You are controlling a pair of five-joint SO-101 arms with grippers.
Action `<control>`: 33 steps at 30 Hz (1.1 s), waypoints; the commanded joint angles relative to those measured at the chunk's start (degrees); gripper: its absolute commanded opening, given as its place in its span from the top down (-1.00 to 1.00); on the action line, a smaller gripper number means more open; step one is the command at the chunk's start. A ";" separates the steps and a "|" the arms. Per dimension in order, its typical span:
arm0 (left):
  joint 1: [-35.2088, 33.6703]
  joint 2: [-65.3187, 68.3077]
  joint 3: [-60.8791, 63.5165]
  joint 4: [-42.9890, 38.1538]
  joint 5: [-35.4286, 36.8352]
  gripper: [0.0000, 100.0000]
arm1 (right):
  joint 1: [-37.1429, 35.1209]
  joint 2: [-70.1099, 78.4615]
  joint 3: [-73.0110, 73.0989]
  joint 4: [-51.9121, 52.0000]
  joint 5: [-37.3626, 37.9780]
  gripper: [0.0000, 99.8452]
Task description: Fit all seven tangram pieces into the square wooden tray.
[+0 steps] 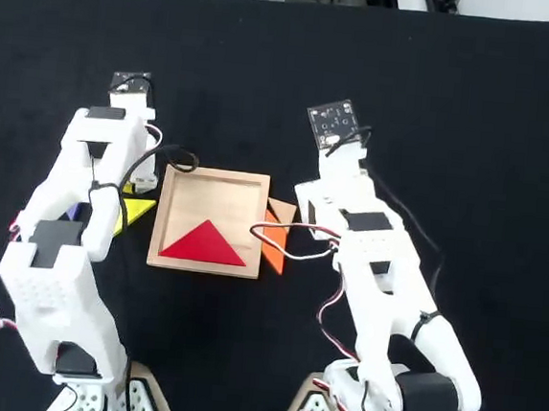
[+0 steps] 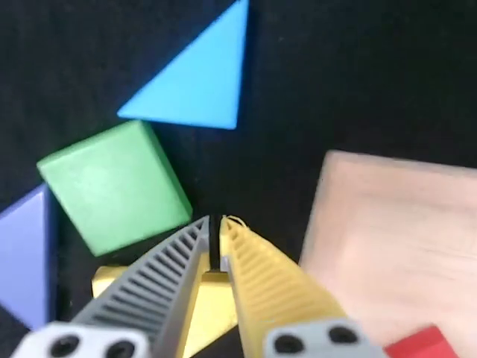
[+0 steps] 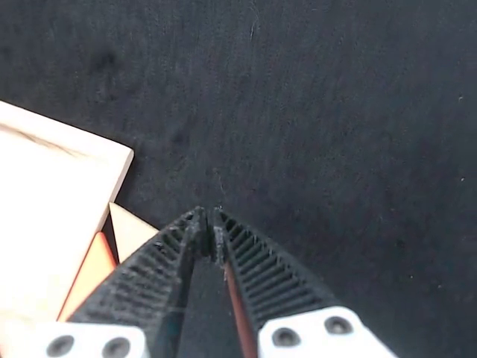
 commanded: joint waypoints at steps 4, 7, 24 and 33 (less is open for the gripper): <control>2.15 0.44 -0.84 1.49 -0.09 0.93 | 0.35 0.04 -0.40 -1.14 0.70 0.96; 4.00 0.44 -1.98 8.00 -3.52 0.93 | 0.35 0.04 -0.48 -1.14 0.70 0.96; -6.11 -2.73 9.27 19.78 -28.31 0.94 | 0.35 0.04 -0.48 -1.14 0.70 0.96; -10.77 -35.25 23.69 17.76 -33.58 0.94 | 0.35 0.04 -0.48 -1.14 0.70 0.96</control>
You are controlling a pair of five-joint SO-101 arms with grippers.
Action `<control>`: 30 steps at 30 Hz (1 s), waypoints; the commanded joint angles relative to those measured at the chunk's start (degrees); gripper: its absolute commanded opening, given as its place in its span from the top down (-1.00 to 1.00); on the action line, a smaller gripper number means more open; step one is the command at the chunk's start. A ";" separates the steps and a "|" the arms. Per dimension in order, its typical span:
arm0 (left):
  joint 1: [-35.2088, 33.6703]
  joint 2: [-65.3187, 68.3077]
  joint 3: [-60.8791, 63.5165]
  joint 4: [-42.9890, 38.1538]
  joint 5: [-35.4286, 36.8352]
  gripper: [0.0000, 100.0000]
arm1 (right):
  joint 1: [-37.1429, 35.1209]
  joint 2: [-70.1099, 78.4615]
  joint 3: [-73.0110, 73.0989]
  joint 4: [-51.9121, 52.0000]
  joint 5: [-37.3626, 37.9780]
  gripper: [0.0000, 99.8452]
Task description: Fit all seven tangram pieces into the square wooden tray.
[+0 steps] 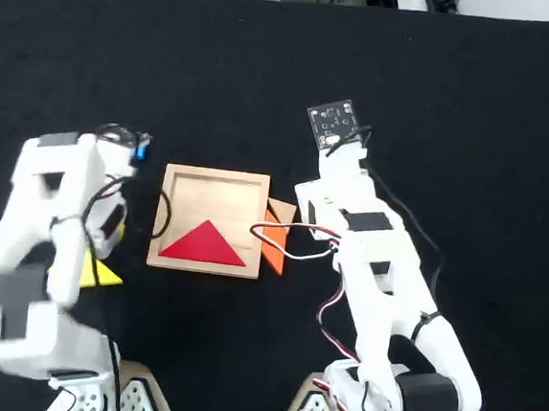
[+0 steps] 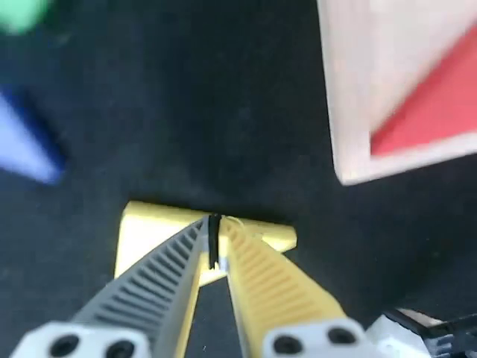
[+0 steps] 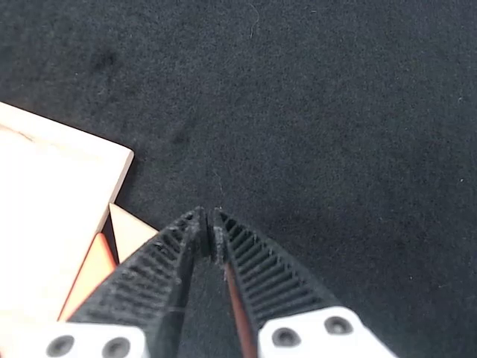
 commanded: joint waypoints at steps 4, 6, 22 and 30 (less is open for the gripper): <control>-6.29 -29.54 11.03 4.31 -5.27 0.94 | 0.44 -0.04 -0.40 -1.14 0.70 0.96; -10.24 -34.11 15.87 5.10 -7.03 0.94 | 0.44 -0.04 -0.40 -1.14 0.70 0.96; -30.73 -36.57 36.00 -8.62 -18.46 0.94 | 0.18 -0.04 -0.31 -1.14 0.70 0.96; -29.93 -36.40 36.53 -18.73 -13.01 0.94 | 0.18 -0.04 -0.31 -0.79 0.70 0.97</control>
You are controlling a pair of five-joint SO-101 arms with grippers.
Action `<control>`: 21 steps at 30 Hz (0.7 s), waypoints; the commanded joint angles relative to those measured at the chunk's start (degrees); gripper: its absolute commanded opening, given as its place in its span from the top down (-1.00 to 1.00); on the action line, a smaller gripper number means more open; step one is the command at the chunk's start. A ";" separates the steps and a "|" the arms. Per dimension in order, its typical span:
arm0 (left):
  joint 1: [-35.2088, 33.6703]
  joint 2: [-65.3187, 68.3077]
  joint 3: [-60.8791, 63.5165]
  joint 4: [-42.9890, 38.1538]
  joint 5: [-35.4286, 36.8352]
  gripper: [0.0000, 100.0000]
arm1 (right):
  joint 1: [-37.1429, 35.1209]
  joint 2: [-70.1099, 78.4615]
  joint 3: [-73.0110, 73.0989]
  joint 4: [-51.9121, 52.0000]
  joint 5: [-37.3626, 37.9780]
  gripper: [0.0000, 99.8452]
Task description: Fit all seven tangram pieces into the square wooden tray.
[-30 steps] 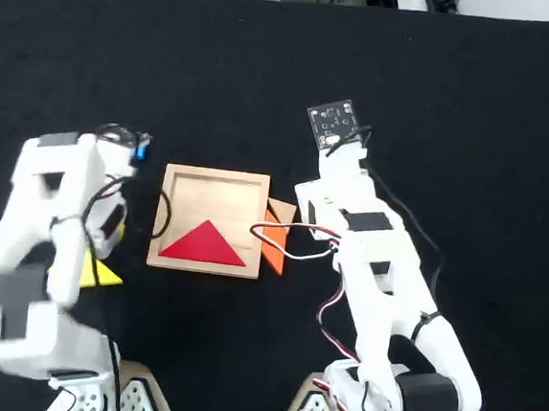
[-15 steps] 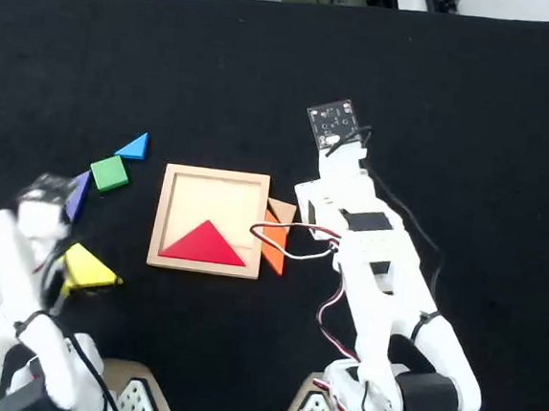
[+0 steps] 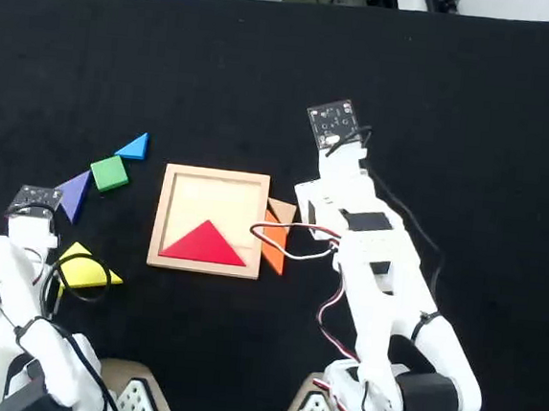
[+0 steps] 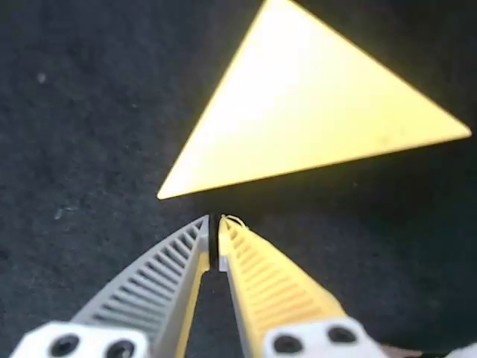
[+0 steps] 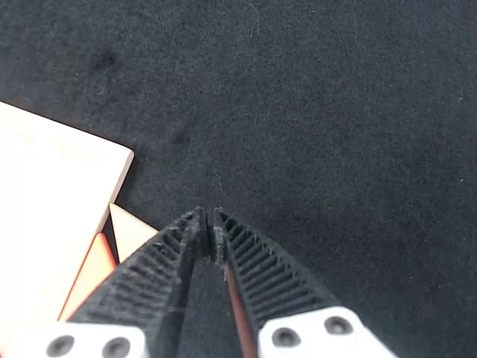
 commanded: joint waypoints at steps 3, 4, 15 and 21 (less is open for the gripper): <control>0.75 1.14 -1.54 -4.84 3.96 0.94 | 0.18 -0.04 -0.31 -0.79 0.70 0.97; 0.84 2.37 -1.80 -5.71 4.48 0.94 | 0.18 -0.04 -0.31 -0.79 0.70 0.97; 2.42 24.00 -16.84 -6.77 11.25 0.94 | 0.18 -0.04 -0.31 -0.79 0.70 0.97; 11.47 26.29 -22.20 -6.68 16.09 0.94 | 0.18 -0.04 -0.31 -0.79 0.70 0.96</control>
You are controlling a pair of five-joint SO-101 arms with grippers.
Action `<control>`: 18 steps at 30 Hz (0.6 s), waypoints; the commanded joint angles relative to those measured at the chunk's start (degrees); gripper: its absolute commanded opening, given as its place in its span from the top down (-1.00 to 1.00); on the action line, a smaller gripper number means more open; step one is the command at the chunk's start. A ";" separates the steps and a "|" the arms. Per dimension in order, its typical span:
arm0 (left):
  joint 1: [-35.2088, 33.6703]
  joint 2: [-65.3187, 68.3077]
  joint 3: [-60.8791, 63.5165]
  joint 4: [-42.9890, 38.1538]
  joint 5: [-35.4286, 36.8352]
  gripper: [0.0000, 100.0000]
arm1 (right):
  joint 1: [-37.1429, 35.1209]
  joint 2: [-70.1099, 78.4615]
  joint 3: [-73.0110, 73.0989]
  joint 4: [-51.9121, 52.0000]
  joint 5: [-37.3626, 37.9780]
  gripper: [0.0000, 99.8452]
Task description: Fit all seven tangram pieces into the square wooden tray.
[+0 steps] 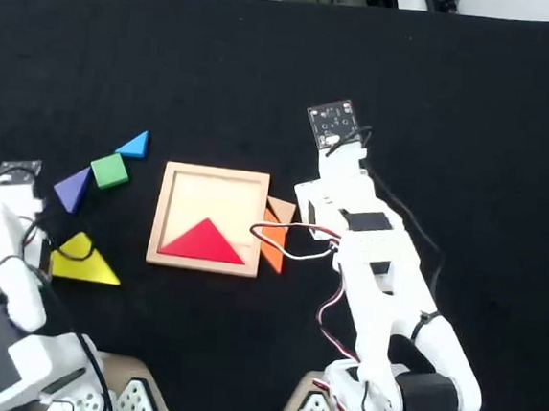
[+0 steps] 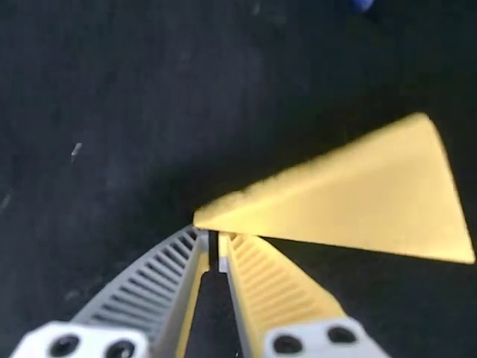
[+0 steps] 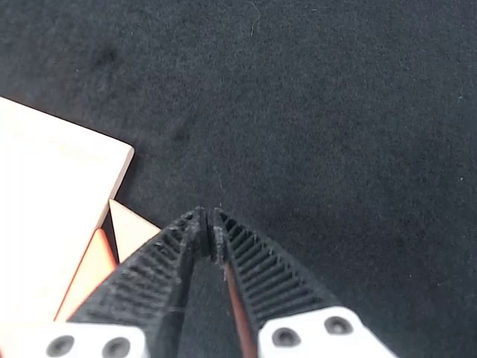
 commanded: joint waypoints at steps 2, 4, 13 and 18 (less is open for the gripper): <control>11.65 0.62 -6.29 -0.62 5.45 0.94 | 0.18 -0.04 -0.31 -0.79 0.70 0.96; 15.43 0.62 -8.92 1.67 8.44 0.94 | 0.18 -0.04 -0.31 -0.79 0.70 0.96; 20.62 1.32 -21.76 12.40 11.60 0.94 | 0.35 -0.22 -0.40 -0.79 0.70 0.96; 20.09 0.26 -20.00 16.18 11.25 0.94 | 0.35 -0.31 -0.40 -0.70 0.70 0.96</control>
